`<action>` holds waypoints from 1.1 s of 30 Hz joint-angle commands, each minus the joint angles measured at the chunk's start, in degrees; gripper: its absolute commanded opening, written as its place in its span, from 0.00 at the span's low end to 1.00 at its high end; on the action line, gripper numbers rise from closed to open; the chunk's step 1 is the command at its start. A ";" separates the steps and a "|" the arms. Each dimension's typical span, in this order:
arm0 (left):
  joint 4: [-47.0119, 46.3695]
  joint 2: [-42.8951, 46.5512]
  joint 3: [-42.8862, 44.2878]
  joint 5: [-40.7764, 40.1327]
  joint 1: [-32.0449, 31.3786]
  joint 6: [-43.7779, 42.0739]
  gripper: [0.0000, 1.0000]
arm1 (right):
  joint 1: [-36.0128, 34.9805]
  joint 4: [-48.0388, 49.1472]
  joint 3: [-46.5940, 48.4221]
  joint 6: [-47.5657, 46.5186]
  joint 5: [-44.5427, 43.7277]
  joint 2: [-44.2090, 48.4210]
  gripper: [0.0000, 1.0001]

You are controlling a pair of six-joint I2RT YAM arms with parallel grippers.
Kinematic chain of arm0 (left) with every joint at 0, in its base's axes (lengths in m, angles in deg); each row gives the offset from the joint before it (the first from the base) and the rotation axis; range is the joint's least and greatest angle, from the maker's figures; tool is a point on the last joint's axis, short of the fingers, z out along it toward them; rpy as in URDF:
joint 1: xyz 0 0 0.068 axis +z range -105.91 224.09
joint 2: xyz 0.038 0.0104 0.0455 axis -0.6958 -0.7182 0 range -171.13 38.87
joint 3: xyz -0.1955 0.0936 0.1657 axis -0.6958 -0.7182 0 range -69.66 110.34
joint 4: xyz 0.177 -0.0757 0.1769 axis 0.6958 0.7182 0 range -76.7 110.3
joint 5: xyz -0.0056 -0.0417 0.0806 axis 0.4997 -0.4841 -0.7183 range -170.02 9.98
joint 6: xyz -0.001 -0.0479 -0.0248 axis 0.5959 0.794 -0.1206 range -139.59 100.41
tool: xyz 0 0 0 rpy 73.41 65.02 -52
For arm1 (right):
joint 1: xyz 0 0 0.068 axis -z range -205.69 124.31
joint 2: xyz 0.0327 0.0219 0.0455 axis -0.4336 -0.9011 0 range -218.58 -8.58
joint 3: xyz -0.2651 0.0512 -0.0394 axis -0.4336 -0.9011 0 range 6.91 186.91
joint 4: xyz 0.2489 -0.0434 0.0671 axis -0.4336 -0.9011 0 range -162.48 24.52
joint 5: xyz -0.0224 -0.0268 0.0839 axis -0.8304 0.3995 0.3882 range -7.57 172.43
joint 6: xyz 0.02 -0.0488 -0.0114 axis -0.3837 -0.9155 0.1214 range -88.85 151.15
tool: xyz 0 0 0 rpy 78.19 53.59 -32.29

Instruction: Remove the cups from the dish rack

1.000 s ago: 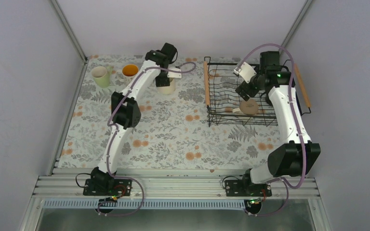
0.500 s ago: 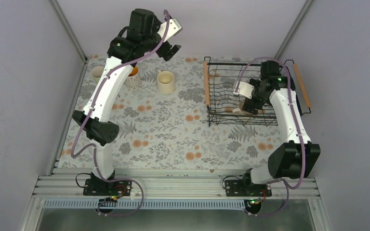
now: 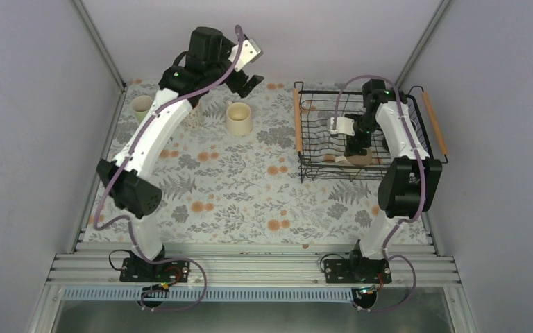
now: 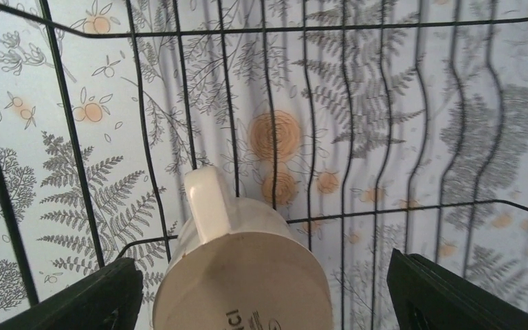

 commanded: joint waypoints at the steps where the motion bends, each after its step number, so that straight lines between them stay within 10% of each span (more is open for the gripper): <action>1: -15.83 9.70 -12.27 0.79 0.44 0.07 1.00 | 0.69 -2.69 2.34 -5.20 1.92 -2.85 0.92; 24: -13.65 7.82 -12.58 -1.36 0.53 0.39 1.00 | -0.72 -2.60 0.90 -7.43 -1.30 -12.40 0.78; 33: -12.24 6.67 -12.46 2.16 0.53 -0.10 0.94 | -1.31 -2.65 1.22 -5.78 -3.75 -16.77 0.57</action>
